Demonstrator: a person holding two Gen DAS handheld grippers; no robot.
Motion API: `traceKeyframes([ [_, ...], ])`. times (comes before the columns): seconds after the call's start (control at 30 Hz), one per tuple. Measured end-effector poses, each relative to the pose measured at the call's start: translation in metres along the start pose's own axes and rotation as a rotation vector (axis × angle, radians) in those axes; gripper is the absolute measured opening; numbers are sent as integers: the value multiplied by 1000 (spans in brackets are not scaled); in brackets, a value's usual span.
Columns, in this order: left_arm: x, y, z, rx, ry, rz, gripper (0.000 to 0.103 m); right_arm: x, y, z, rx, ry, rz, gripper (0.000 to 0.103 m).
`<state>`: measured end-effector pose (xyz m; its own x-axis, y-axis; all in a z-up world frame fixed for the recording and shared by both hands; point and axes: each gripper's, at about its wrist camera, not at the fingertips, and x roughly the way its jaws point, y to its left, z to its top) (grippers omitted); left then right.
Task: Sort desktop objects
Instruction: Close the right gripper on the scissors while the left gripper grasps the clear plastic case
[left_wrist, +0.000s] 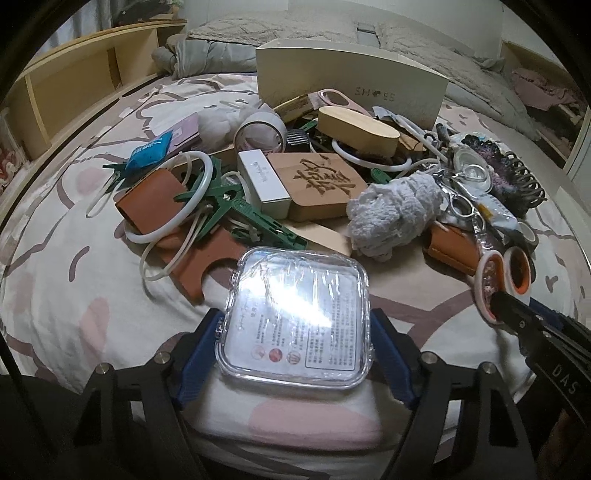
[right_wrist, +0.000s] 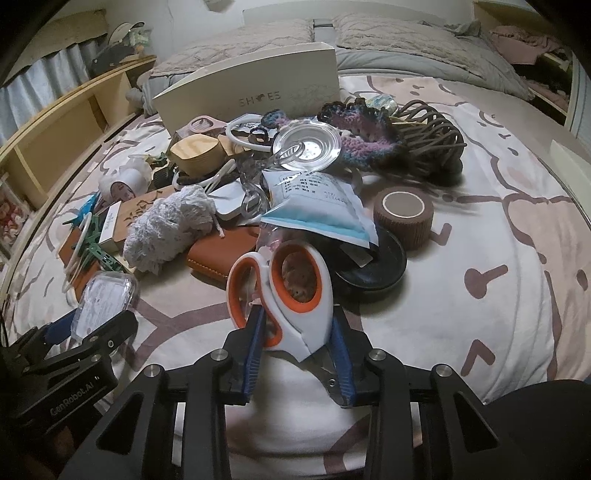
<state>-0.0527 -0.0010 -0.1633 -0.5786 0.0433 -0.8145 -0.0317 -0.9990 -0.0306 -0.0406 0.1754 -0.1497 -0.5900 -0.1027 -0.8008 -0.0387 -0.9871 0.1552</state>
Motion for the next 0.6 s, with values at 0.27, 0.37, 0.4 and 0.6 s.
traceKeyframes([
  [0.27, -4, -4, -1, 13, 2, -5, 78, -9, 3, -1, -14, -14, 27, 29],
  [0.37, -6, -3, -1, 14, -1, -16, 78, -11, 2, 0, -12, -16, 32, 28],
  [0.4, -7, -4, -1, 15, -3, -18, 78, -12, 2, 0, -14, -18, 34, 27],
  [0.6, -8, -5, -1, 16, -6, -16, 78, -10, 3, 0, -18, -9, 28, 25],
])
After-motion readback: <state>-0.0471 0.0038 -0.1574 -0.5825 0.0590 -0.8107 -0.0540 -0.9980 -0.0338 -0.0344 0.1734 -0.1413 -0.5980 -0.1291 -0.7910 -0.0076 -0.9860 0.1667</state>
